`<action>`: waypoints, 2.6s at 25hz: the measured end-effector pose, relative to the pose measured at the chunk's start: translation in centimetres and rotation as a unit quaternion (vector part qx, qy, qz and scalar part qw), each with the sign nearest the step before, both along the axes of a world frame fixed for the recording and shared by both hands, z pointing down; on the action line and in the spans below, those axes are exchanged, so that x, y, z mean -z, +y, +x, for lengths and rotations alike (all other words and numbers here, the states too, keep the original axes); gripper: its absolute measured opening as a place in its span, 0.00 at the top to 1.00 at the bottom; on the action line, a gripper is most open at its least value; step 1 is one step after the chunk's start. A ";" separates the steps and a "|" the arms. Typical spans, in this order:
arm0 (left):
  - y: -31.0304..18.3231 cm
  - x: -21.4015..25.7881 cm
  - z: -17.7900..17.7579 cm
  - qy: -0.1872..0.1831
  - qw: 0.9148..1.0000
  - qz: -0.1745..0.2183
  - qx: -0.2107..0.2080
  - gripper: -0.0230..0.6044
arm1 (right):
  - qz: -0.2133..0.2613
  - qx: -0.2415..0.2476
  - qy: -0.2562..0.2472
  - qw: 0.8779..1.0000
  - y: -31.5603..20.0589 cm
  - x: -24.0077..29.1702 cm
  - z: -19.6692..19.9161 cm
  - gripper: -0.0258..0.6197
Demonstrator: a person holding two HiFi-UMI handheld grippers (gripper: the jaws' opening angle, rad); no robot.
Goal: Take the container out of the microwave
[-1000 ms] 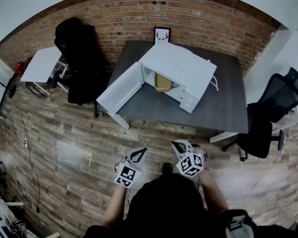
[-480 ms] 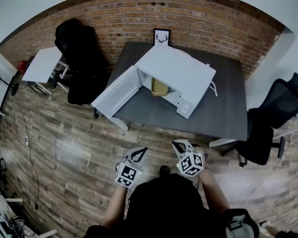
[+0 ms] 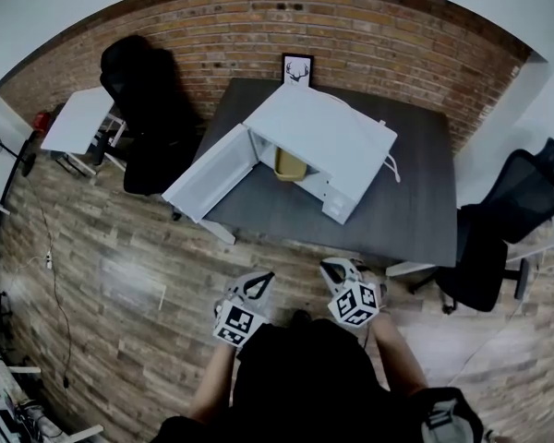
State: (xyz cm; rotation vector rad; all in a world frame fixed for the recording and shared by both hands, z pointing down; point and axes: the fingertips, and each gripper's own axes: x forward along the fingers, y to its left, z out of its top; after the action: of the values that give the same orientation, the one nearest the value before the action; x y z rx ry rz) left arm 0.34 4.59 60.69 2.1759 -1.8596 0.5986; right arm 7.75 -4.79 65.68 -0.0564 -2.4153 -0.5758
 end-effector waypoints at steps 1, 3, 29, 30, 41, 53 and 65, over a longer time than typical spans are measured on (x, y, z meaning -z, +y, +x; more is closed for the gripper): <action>-0.2 0.0 0.0 -0.003 1.000 0.001 -0.002 0.96 | -0.002 -0.002 -0.002 1.000 -0.1 0.1 0.0 0.96; -0.9 0.1 0.0 -0.006 1.000 0.006 -0.003 0.96 | -0.002 -0.005 -0.006 1.000 -0.3 0.4 0.1 0.96; -5.7 -1.4 -5.2 0.017 0.999 -0.001 -0.048 0.96 | -0.007 -0.057 0.016 0.998 -4.4 -0.5 -4.1 0.96; -6.1 -1.4 -6.0 0.018 0.999 -0.001 -0.048 0.96 | -0.007 -0.059 0.018 0.998 -4.7 -0.4 -4.8 0.96; -12.5 -1.5 -12.3 0.021 0.996 -0.001 -0.086 0.96 | 0.001 -0.084 0.017 0.996 -10.1 1.0 -10.7 0.96; -18.9 -1.8 -15.4 0.032 0.990 0.000 -0.140 0.96 | 0.009 -0.136 0.019 0.991 -14.8 1.8 -12.9 0.96; -22.1 -2.1 -16.6 0.030 0.980 -0.003 -0.197 0.96 | 0.017 -0.190 0.014 0.982 -16.9 2.0 -13.3 0.96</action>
State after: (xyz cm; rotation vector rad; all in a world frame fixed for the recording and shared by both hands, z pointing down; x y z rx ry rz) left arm -16.24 -17.49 62.84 2.5461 -1.3993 0.5961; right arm -5.57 -21.70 63.67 0.4007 -2.3047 -0.4341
